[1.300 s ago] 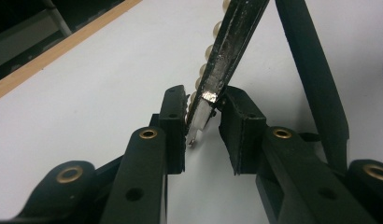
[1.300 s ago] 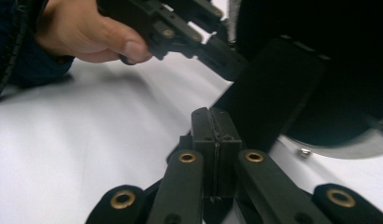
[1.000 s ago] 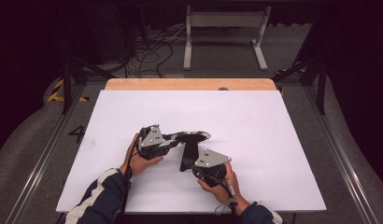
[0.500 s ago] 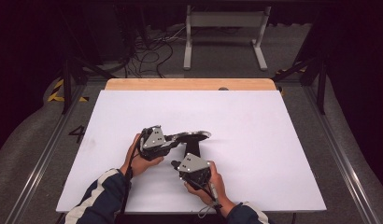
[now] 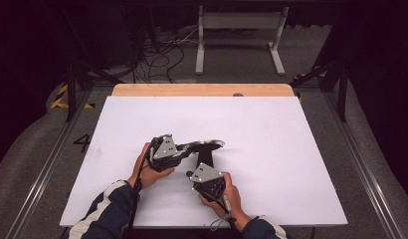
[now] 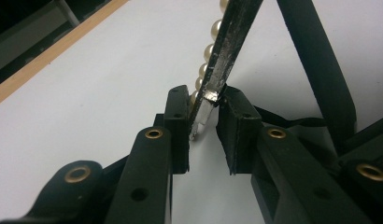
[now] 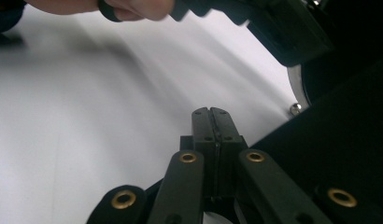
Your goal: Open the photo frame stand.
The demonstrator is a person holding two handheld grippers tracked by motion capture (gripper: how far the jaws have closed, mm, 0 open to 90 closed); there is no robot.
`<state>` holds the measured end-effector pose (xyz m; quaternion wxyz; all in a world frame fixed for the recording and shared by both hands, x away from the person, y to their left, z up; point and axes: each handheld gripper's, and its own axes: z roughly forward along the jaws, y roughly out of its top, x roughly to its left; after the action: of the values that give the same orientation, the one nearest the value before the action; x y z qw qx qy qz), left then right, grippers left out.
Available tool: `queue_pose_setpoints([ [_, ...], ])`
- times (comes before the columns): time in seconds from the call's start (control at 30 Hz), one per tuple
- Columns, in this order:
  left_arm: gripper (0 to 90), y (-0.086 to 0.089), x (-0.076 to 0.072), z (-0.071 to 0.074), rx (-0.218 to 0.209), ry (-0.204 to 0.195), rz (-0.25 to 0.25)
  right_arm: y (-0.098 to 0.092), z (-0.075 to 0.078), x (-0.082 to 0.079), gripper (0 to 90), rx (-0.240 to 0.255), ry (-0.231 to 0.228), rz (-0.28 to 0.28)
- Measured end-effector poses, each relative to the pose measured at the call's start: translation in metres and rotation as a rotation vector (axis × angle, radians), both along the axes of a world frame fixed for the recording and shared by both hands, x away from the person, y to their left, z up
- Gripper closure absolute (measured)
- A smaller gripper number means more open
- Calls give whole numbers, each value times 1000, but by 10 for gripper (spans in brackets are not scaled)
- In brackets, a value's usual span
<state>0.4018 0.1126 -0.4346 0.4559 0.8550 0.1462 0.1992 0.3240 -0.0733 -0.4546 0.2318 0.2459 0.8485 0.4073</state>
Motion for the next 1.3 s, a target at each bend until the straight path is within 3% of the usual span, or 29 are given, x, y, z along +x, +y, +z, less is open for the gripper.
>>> queue_pose_setpoints([
  [0.23, 755, 0, -4, 2, 30, -10, 10, -2, -2, -1, 900, -8, 12, 11],
  [0.4, 756, -1, -3, 2, 22, -14, 17, -1, -2, -3, 900, -7, 12, 11],
  [0.53, 755, -1, -3, 1, 18, -7, 16, 7, -1, -6, 895, -18, -24, 20],
  [0.77, 756, -2, -3, 2, 24, -8, 13, 11, -2, -2, 897, -17, -45, -11],
  [1.07, 756, -4, -4, 1, 37, -17, 29, 12, -5, -2, 900, -70, -82, -72],
  [1.3, 761, -5, -5, 2, 49, -24, 23, 10, -4, -4, 900, -79, -79, -83],
])
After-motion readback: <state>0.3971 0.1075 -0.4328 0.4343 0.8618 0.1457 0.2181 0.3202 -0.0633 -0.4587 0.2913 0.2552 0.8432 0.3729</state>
